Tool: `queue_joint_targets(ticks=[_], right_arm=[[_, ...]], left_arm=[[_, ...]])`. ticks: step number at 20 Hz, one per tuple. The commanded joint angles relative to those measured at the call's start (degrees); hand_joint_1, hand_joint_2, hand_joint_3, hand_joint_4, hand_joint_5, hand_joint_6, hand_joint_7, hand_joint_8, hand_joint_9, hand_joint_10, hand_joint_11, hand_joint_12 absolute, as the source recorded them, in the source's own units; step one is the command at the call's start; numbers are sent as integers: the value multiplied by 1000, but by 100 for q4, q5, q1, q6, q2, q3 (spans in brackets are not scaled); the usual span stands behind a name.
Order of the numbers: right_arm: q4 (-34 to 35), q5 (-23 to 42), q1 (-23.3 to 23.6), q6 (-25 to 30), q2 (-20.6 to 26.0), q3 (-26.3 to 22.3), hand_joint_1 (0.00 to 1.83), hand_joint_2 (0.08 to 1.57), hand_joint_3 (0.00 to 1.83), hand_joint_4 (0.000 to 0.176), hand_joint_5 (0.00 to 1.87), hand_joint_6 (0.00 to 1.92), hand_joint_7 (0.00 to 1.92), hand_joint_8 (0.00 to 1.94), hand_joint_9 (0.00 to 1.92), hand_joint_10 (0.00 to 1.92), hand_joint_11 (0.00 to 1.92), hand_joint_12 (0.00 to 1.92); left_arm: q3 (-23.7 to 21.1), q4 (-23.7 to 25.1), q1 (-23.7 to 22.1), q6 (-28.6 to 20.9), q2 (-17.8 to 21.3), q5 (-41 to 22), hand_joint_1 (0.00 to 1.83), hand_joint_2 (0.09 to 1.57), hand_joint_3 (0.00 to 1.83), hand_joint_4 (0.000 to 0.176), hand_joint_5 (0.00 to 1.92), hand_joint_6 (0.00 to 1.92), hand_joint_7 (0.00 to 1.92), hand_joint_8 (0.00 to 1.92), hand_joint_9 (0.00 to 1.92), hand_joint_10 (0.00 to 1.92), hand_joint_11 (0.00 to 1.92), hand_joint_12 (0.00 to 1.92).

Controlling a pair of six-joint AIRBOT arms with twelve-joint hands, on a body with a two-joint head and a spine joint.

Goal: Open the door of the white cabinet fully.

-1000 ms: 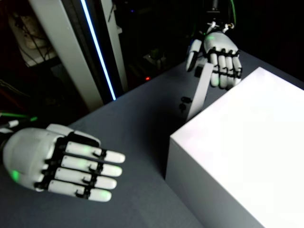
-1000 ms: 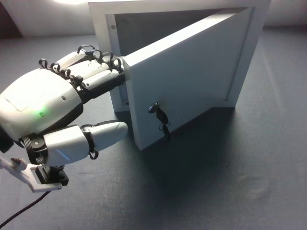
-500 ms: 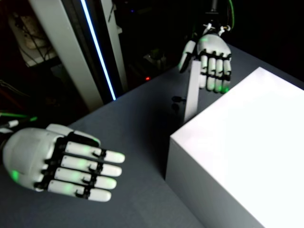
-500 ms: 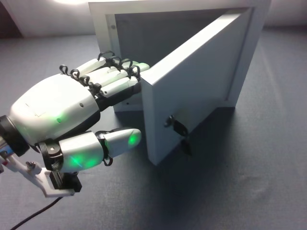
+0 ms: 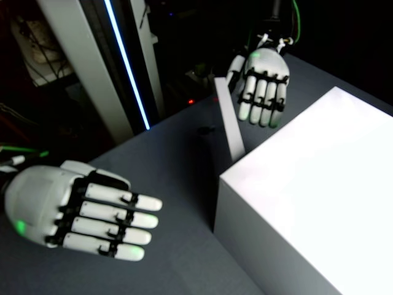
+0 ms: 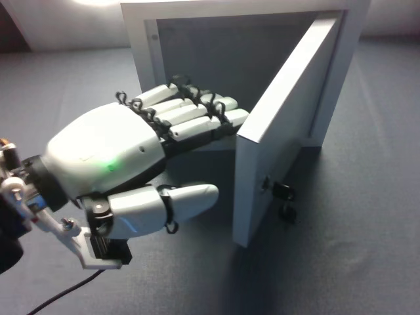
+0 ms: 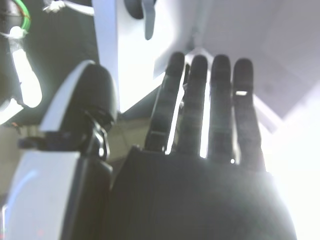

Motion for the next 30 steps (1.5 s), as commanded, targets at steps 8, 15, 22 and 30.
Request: queue_joint_targets(ticks=[8, 15, 22, 30], right_arm=[[155, 694, 29, 55, -17, 41, 821, 1355, 3, 0, 354, 0, 380, 1, 307, 3, 251, 20], [153, 694, 29, 56, -37, 66, 876, 1353, 0, 0, 358, 0, 370, 0, 290, 0, 231, 7], [134, 693, 30, 68, -62, 109, 872, 1355, 0, 0, 360, 1, 390, 4, 311, 4, 250, 13], [129, 693, 30, 71, -80, 125, 892, 1345, 0, 0, 372, 1, 381, 0, 300, 0, 236, 6]], left_arm=[[116, 481, -422, -304, -261, -338, 0, 1495, 3, 0, 184, 0, 152, 0, 192, 0, 45, 438], [193, 609, -554, -343, -440, -237, 0, 1494, 0, 0, 208, 3, 167, 2, 206, 1, 17, 557], [333, 755, -748, -359, -711, -139, 95, 1452, 0, 0, 269, 15, 241, 10, 236, 7, 75, 447], [438, 863, -920, -359, -948, -70, 409, 1299, 0, 0, 320, 5, 272, 5, 240, 3, 125, 397]])
